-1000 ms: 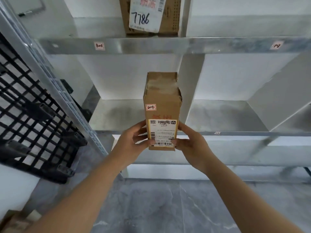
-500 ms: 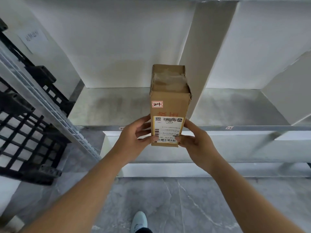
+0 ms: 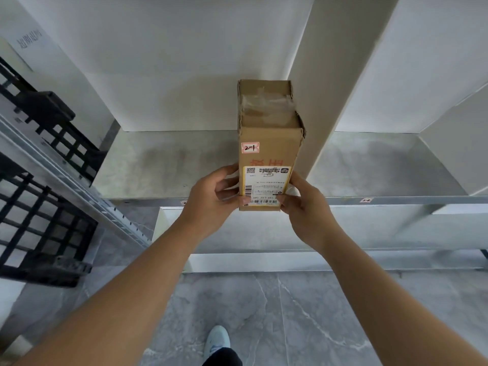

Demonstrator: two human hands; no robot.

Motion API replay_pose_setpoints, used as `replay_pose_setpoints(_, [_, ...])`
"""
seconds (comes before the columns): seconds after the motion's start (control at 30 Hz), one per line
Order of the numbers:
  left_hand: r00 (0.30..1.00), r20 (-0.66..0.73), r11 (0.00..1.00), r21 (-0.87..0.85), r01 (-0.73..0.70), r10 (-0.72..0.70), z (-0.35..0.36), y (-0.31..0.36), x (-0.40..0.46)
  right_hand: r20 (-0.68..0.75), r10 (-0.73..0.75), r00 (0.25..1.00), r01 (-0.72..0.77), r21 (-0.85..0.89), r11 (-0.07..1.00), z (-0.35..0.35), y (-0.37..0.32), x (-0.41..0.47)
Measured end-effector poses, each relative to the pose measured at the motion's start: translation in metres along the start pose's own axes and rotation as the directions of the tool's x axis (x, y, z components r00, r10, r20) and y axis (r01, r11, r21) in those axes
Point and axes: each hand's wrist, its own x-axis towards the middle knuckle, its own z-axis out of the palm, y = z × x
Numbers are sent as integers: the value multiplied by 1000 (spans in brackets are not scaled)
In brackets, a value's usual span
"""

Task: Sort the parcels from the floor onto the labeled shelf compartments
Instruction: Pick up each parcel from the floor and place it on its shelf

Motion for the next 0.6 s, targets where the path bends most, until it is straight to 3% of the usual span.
replay_pose_setpoints(0.6, [1000,-8,999,-30,29,-29,-9,-2,50,-116,-67,991,60,-63,996,11,3,52])
